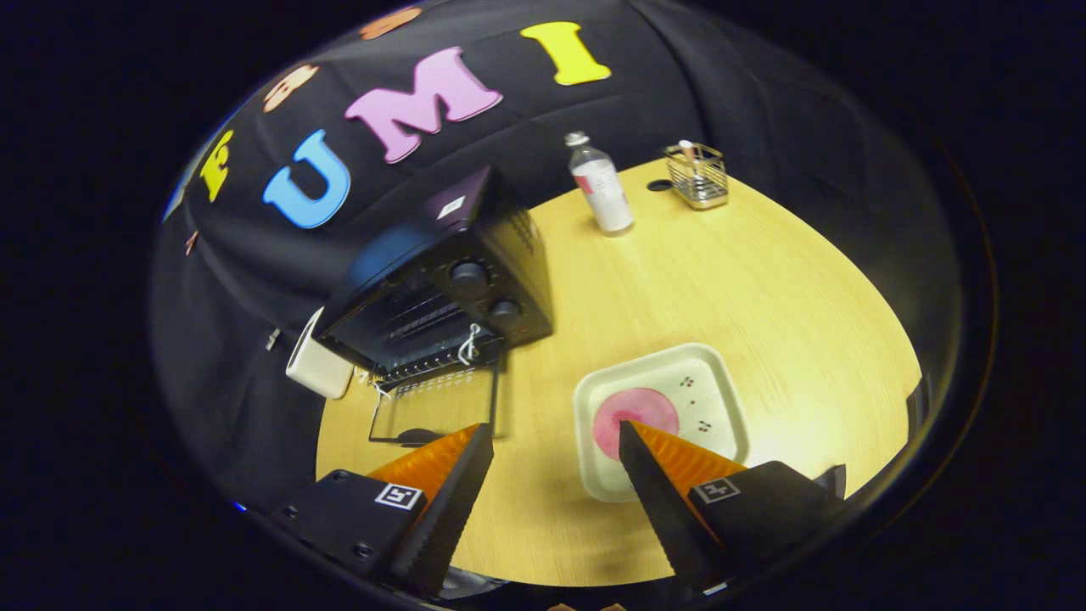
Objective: Open the toaster oven, put the food inside, and close the toaster oven door.
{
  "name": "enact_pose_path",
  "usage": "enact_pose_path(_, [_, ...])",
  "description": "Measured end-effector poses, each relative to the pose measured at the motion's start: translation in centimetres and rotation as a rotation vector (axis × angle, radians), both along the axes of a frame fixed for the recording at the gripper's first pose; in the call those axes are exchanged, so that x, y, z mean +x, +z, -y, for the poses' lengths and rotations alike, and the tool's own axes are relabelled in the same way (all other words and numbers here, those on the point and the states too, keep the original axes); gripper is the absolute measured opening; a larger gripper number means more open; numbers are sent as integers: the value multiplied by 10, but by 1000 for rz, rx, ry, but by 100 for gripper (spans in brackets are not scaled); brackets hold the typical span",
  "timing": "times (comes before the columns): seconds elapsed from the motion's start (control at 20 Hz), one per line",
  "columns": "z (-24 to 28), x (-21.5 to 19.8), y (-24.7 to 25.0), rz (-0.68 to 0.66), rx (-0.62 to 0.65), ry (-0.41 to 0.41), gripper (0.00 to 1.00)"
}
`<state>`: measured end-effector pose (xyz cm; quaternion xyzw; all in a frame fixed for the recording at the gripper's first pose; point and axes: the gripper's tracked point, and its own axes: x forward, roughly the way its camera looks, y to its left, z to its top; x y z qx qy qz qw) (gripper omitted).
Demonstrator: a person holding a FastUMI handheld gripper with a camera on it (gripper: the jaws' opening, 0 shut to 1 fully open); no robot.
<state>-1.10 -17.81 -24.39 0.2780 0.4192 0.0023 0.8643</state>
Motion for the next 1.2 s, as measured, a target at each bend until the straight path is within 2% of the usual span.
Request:
enact_pose_path(0.2, [53,-3,-24,-35,26,-48,99])
enact_pose_path(0.5, [96,-6,-85,-124,-75,6,99])
enact_pose_path(0.6, [96,-7,-101,-138,-122,44,99])
enact_pose_path(0.9, [64,-4,-106,-137,-96,94,100])
enact_pose_path(1.0, [56,-9,-109,-138,-128,134,97])
enact_pose_path(1.05, [57,-12,-112,-139,-172,154,91])
enact_pose_path(1.15, [63,-12,-116,-142,-248,175,69])
enact_pose_path(1.2, [62,-12,-117,-149,-277,178,66])
